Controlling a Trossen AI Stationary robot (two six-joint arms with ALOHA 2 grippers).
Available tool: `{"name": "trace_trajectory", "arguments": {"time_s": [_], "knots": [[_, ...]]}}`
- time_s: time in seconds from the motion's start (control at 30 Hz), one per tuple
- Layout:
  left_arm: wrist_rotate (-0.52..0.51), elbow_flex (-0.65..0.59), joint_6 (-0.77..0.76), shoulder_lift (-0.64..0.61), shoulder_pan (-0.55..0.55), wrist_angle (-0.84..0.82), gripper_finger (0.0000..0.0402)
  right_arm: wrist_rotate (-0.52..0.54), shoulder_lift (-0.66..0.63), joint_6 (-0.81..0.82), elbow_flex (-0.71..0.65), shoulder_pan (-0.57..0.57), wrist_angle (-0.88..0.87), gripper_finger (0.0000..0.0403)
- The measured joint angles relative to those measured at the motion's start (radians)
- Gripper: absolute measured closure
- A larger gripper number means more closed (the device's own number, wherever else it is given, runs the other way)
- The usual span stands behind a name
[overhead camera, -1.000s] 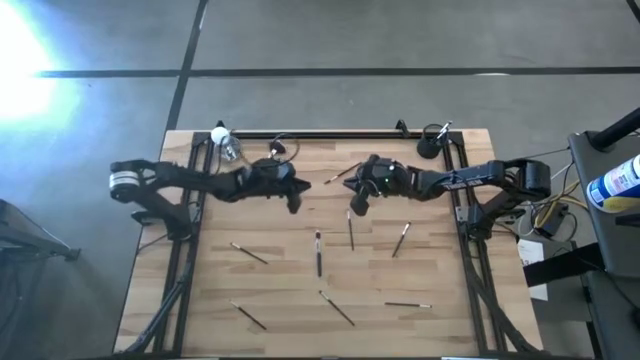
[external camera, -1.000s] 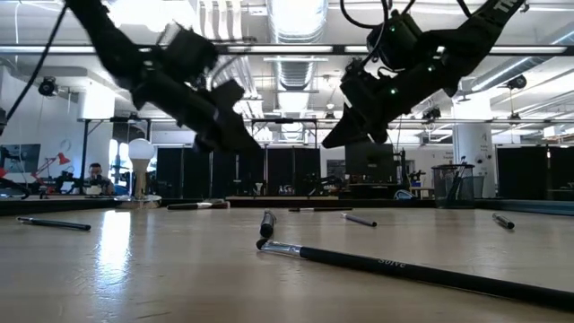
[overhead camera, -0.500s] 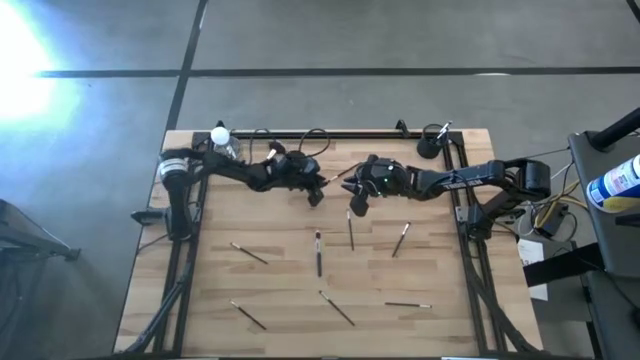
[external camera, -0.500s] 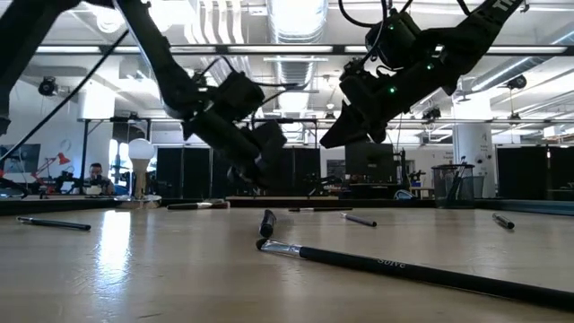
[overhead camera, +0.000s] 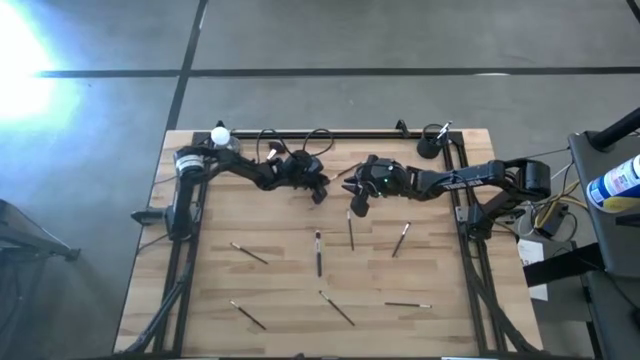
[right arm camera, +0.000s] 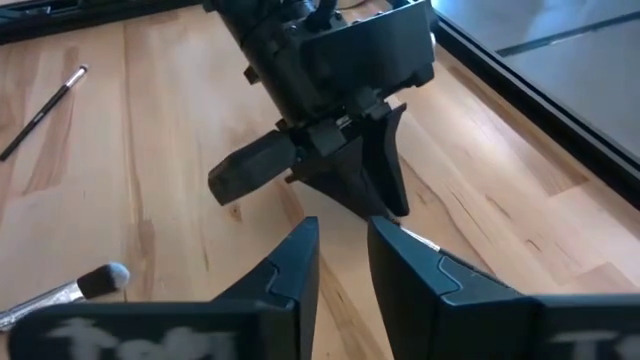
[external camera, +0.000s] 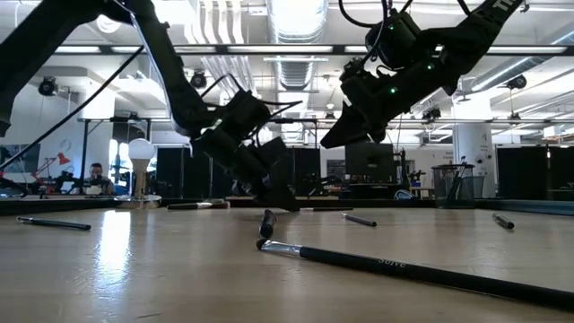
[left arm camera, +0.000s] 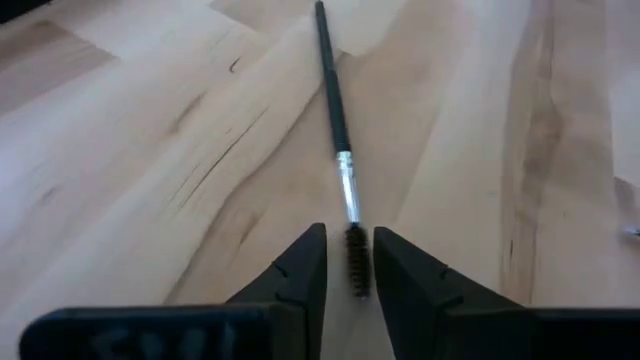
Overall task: Put items in baskets/containers
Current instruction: Put the brow brush into the mesh organizer
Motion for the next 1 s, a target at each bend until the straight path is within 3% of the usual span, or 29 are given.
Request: {"name": "trace_trajectory", "arguments": {"time_s": [0.27,0.4,0.6,0.8,1.0], "knots": [[-0.001,0.007,0.056,0.004,0.0,-0.054,0.0395,0.002,0.0,-0.018,0.0,0.0,0.0,0.0334],[0.022,0.004,0.08,-0.046,-0.001,-0.162,0.04,0.012,-0.002,-0.023,0.016,0.0,-0.04,0.0326],[0.159,-0.004,0.046,-0.161,-0.003,-0.303,0.0401,0.068,0.0,-0.107,0.072,0.015,-0.186,0.0283],[0.221,-0.003,-0.019,-0.266,-0.003,-0.34,0.0401,0.082,0.0,-0.235,0.094,0.025,-0.21,0.0239],[0.271,-0.001,-0.111,-0.32,-0.003,-0.336,0.0401,0.087,0.006,-0.345,0.144,0.039,-0.259,0.0226]]}}
